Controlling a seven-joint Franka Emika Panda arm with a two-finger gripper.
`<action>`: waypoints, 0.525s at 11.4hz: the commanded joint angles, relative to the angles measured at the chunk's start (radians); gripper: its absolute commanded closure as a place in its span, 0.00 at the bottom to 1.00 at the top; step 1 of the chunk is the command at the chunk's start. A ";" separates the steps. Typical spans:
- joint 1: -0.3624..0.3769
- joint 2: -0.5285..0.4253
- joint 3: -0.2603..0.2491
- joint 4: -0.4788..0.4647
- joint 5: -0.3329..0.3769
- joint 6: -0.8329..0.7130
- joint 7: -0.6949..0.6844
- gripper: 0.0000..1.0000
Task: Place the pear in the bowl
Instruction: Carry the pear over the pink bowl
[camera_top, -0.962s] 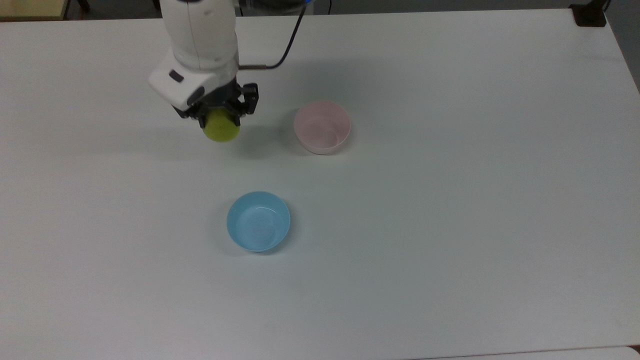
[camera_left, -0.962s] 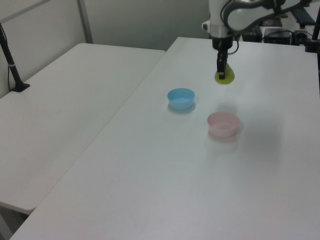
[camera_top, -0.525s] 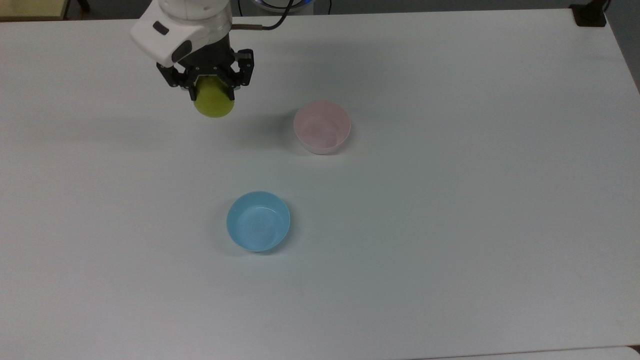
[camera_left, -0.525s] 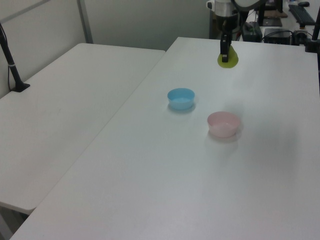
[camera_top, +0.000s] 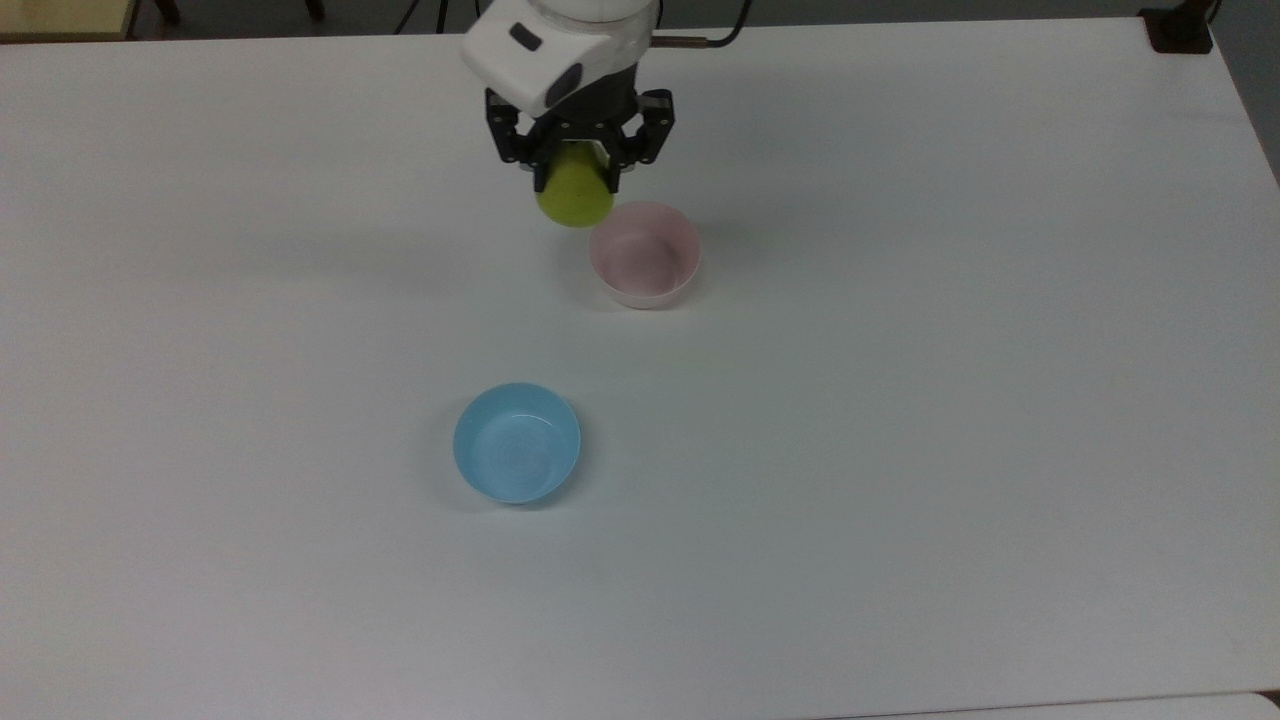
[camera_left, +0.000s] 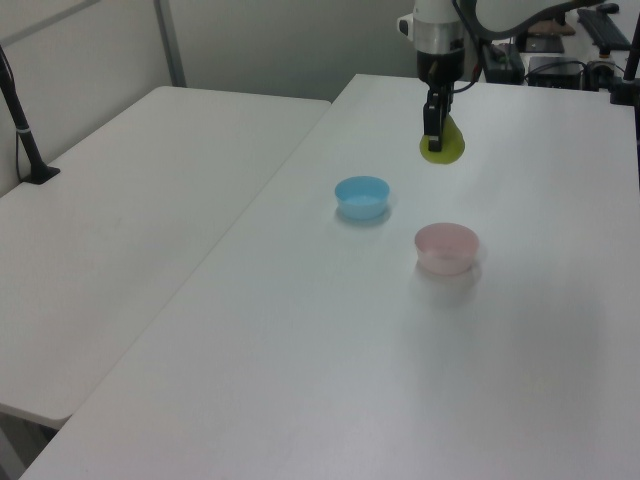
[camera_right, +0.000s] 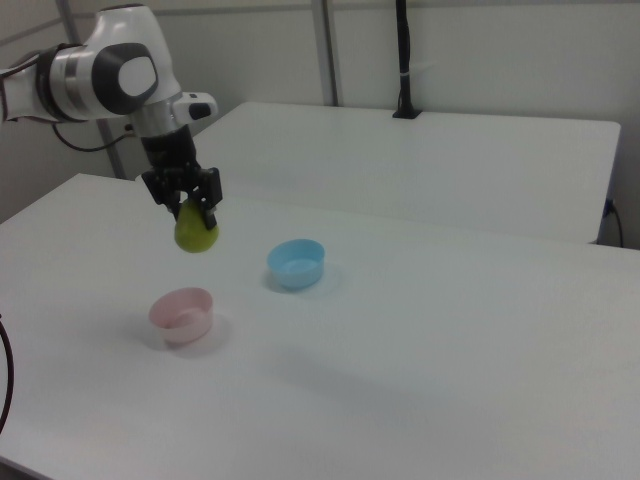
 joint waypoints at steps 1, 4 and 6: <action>0.085 -0.053 -0.008 -0.079 0.003 -0.010 0.091 0.76; 0.117 -0.046 -0.005 -0.178 0.018 0.105 0.100 0.76; 0.116 -0.040 0.015 -0.243 0.018 0.170 0.097 0.76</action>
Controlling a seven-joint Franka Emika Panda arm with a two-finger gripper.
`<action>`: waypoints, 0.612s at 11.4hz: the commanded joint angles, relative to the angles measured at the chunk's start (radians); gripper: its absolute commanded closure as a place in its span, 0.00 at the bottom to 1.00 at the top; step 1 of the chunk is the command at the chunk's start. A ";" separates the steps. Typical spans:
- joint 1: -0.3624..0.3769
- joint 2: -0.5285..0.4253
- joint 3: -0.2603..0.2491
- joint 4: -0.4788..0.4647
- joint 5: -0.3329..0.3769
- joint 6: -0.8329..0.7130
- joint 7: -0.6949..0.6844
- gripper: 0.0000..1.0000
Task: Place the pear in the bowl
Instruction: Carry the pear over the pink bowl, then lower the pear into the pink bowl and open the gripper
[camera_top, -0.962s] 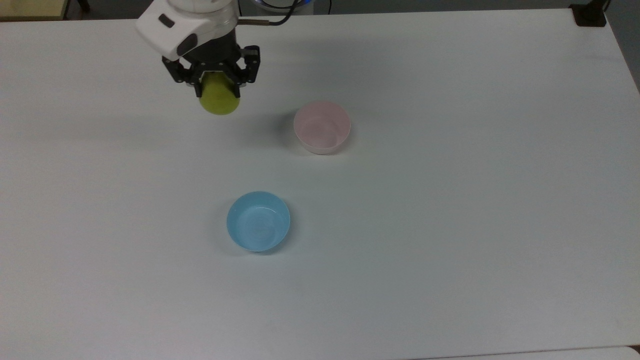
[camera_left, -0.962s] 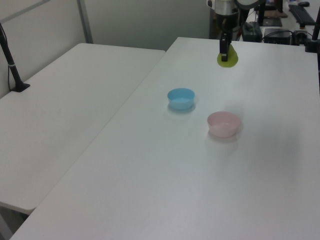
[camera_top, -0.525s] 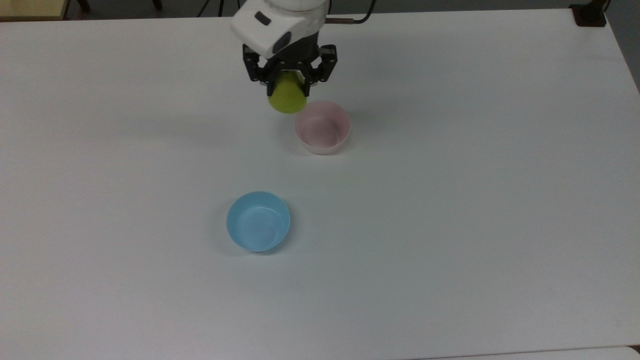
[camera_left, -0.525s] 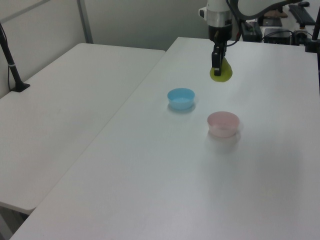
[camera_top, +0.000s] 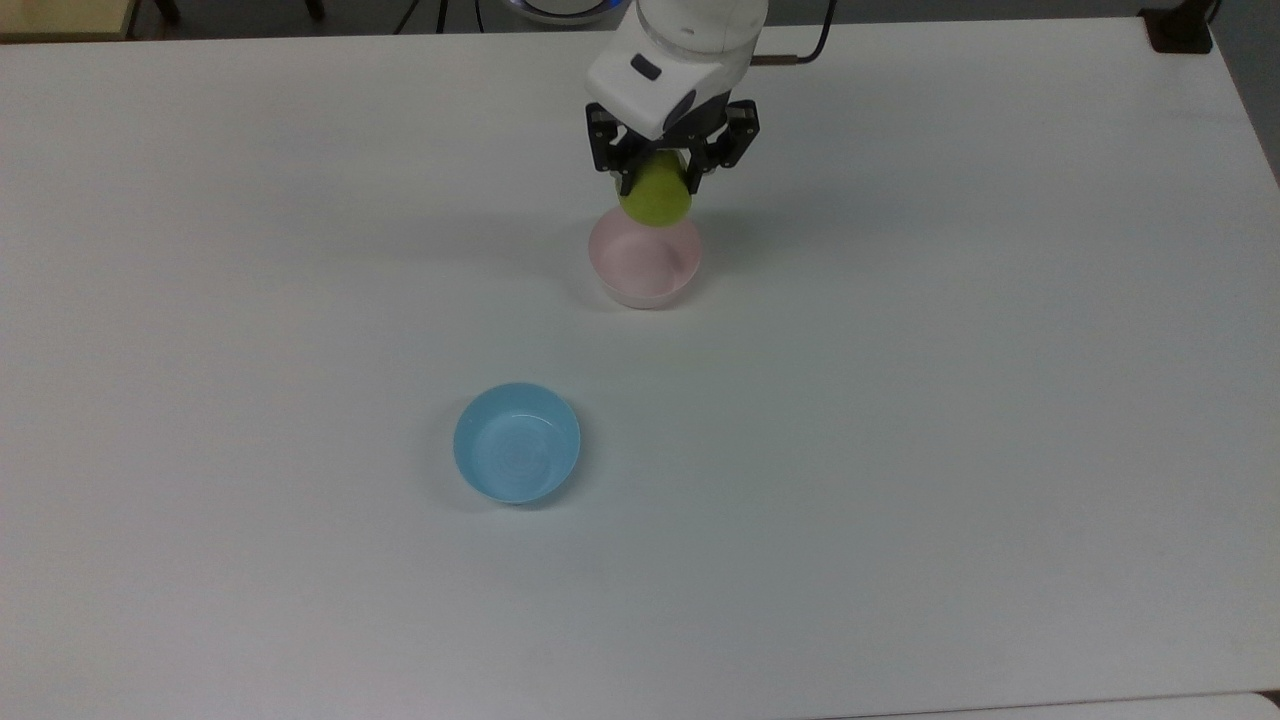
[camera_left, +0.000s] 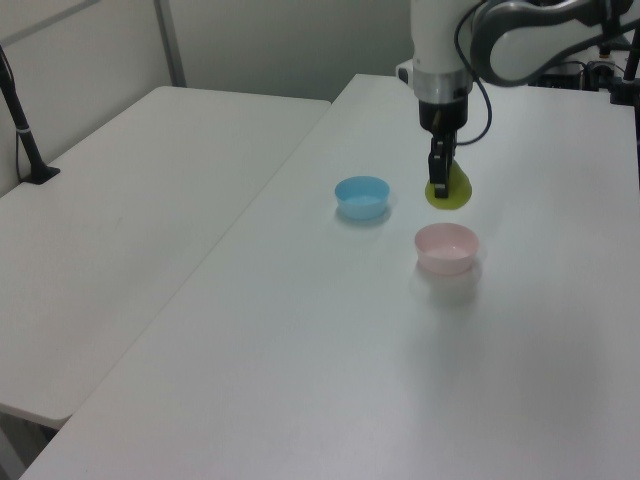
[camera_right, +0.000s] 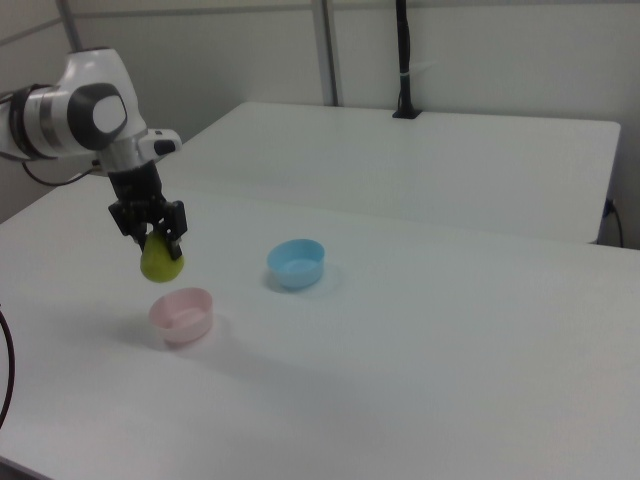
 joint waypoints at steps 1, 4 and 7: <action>0.004 -0.021 0.010 -0.126 0.012 0.129 0.005 0.76; 0.004 0.028 0.011 -0.149 0.012 0.218 0.005 0.76; 0.001 0.057 0.011 -0.149 0.012 0.243 0.002 0.76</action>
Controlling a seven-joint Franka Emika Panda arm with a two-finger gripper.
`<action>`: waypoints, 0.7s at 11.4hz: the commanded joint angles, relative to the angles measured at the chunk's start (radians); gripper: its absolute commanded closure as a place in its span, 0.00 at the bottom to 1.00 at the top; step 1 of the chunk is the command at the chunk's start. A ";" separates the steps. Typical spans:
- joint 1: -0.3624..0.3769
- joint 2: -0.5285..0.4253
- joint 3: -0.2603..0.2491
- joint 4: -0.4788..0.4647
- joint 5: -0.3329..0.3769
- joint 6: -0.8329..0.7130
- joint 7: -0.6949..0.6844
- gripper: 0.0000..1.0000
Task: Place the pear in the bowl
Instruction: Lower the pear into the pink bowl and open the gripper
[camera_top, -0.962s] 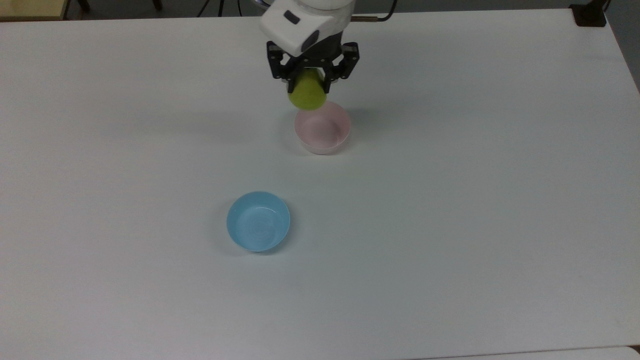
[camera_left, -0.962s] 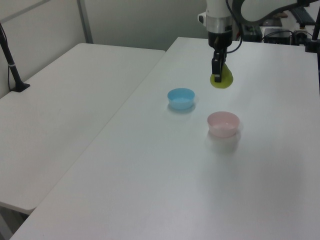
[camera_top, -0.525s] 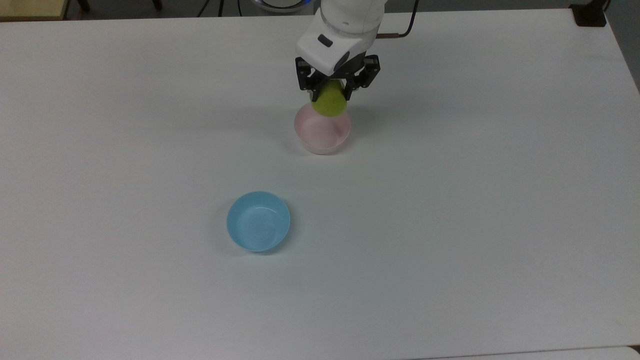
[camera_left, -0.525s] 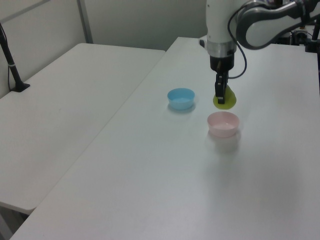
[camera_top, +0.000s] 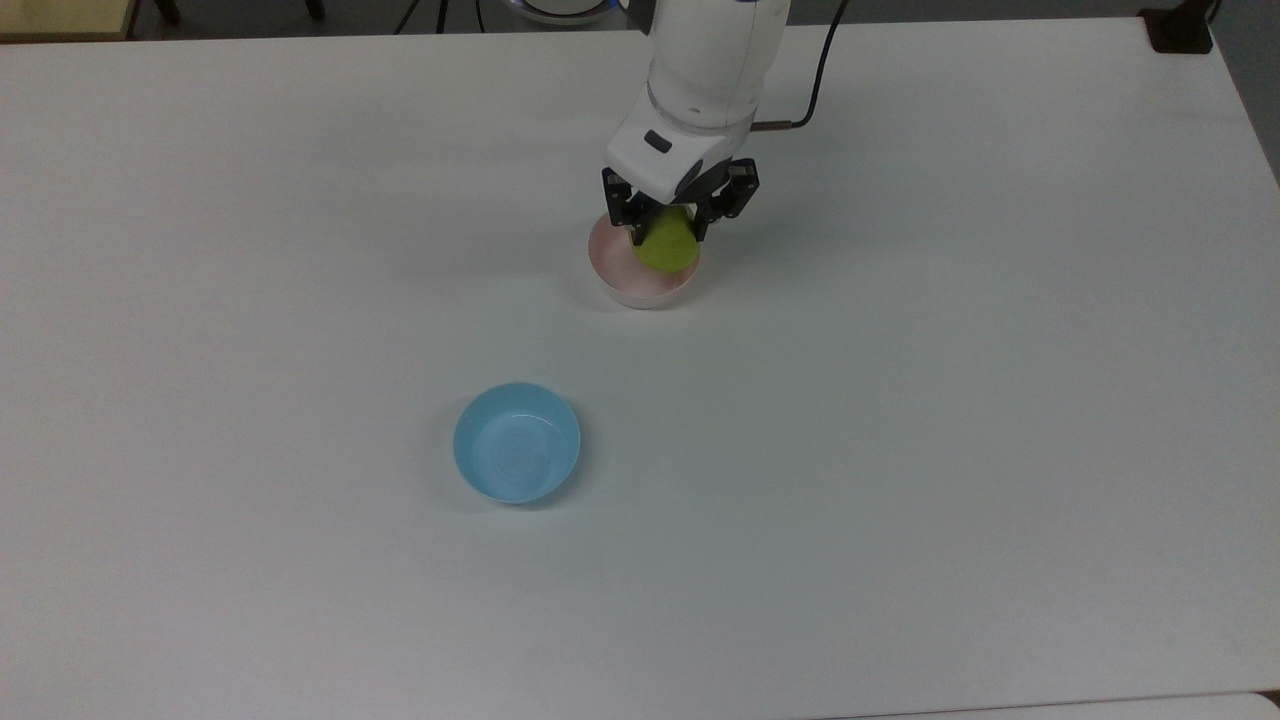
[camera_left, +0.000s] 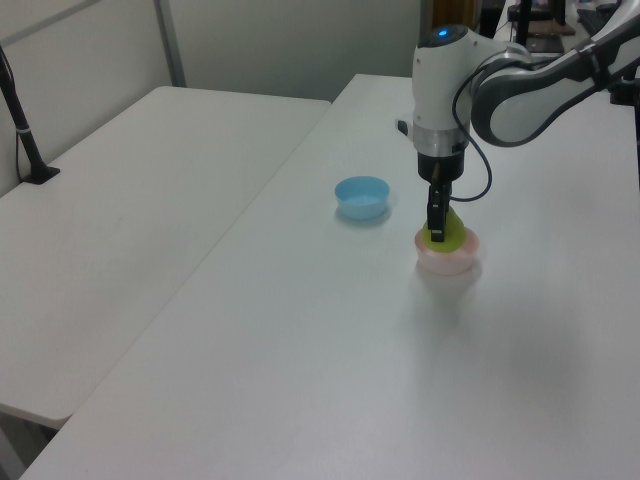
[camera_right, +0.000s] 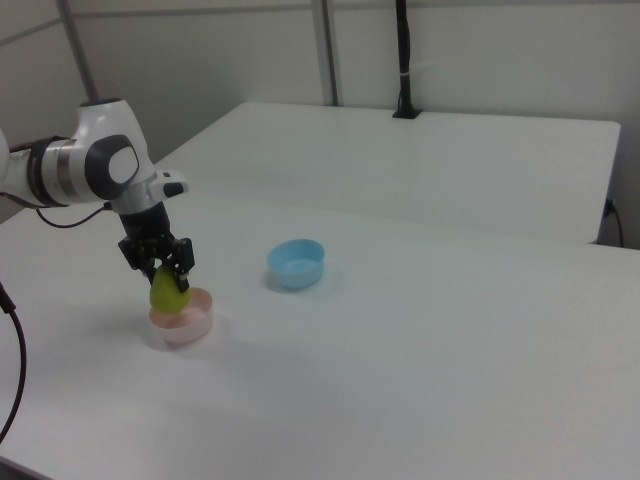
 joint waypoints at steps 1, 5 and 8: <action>-0.002 0.016 -0.001 -0.012 0.012 0.040 0.001 0.76; -0.013 0.030 -0.001 -0.014 0.012 0.068 -0.002 0.76; -0.025 0.030 -0.001 -0.015 0.013 0.057 -0.001 0.50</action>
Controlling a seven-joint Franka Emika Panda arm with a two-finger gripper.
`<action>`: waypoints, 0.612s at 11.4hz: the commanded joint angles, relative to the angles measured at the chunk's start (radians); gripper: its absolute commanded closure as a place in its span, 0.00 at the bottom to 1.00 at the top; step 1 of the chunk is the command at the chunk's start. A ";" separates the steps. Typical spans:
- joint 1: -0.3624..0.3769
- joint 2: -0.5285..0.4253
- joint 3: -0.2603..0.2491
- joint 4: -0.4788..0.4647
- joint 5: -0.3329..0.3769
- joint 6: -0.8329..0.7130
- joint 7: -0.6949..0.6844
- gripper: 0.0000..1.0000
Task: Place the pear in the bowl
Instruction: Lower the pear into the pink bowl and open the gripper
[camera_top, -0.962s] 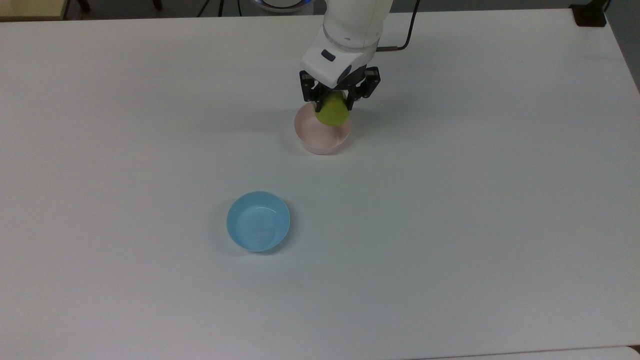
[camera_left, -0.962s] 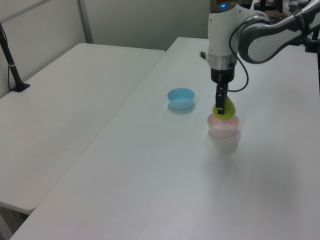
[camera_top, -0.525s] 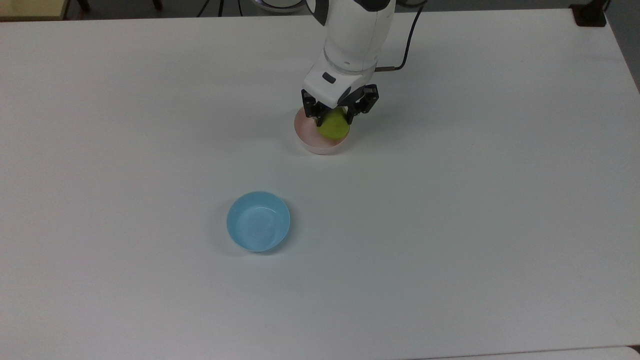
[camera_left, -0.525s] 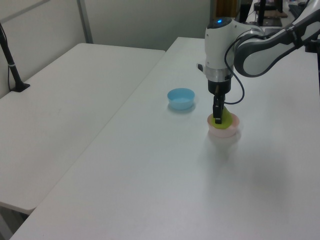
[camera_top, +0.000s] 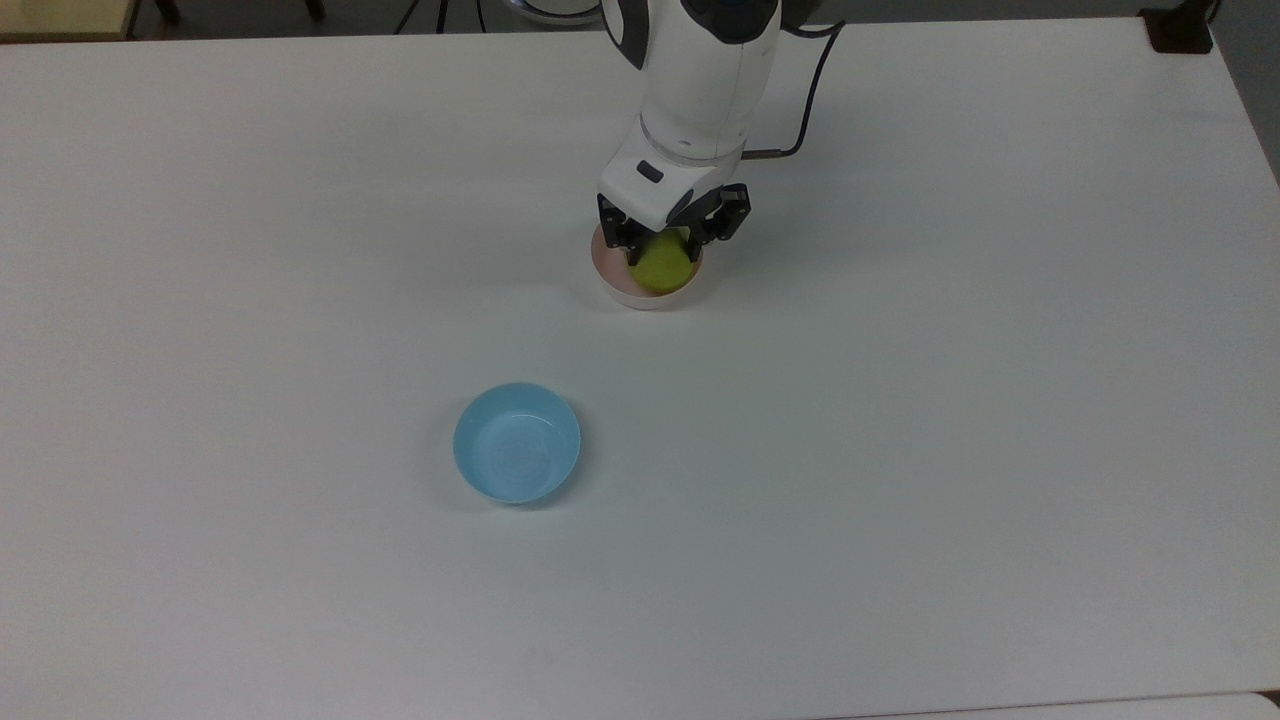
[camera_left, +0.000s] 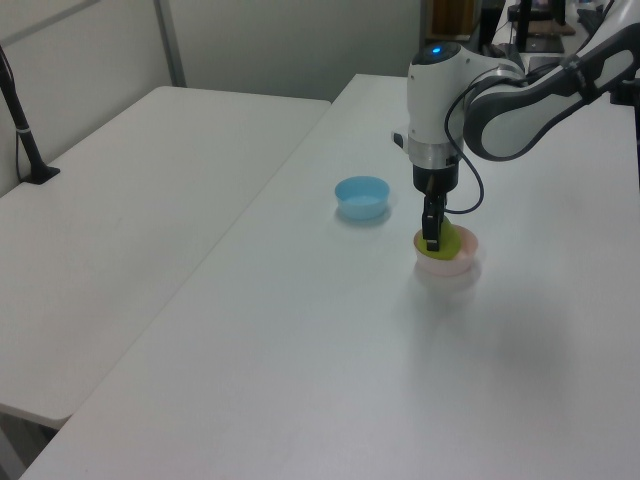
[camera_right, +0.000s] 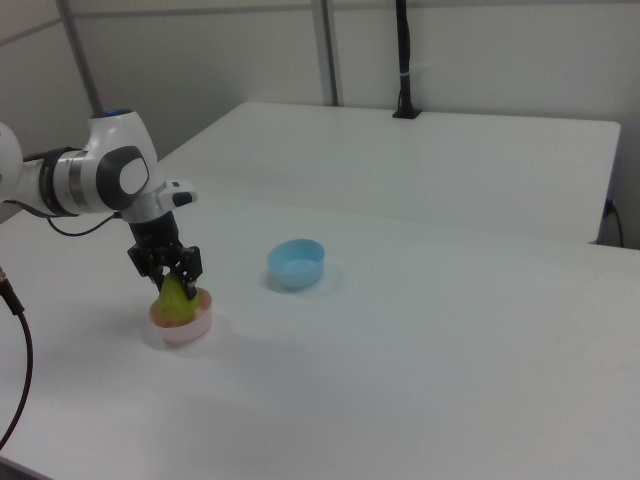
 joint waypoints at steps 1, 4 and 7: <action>-0.015 -0.014 0.000 -0.017 0.014 0.012 -0.001 0.42; -0.015 -0.029 0.000 -0.006 0.014 -0.056 -0.001 0.08; -0.018 -0.058 -0.005 0.037 0.014 -0.134 -0.001 0.00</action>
